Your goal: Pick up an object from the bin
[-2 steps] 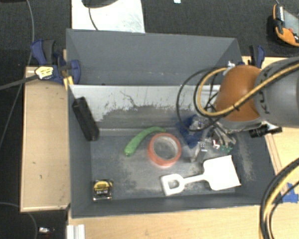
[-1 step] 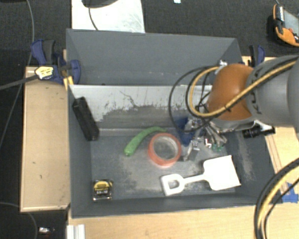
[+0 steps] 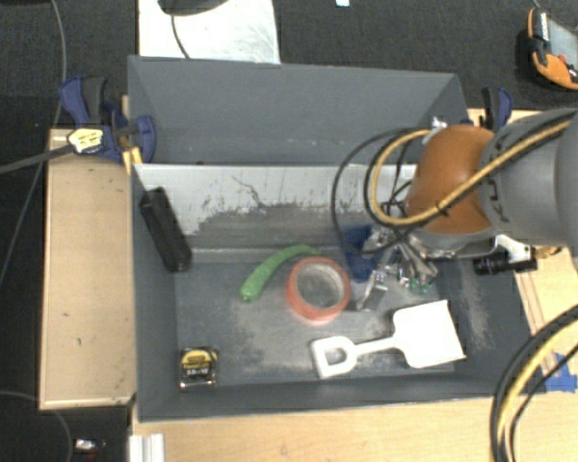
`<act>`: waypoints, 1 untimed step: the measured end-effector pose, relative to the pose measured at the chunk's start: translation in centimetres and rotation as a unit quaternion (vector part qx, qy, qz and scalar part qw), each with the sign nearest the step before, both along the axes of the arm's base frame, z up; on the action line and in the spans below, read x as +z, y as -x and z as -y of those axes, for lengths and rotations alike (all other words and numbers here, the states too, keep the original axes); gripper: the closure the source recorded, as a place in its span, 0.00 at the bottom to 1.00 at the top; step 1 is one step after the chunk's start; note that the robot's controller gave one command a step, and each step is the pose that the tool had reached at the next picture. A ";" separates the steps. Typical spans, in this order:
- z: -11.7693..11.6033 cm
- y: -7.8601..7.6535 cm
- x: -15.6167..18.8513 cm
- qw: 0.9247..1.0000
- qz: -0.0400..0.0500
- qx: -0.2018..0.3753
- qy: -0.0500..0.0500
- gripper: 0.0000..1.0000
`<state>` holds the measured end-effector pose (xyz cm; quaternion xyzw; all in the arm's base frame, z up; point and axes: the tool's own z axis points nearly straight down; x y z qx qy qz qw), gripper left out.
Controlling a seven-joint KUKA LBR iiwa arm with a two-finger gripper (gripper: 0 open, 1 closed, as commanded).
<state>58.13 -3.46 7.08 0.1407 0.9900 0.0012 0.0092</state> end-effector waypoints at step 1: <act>-1.5 0.9 0.0 0.999 0.000 0.045 0.000 0.00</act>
Offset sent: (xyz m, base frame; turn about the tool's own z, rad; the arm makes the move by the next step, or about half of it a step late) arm 0.0018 0.0150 0.0054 -0.0084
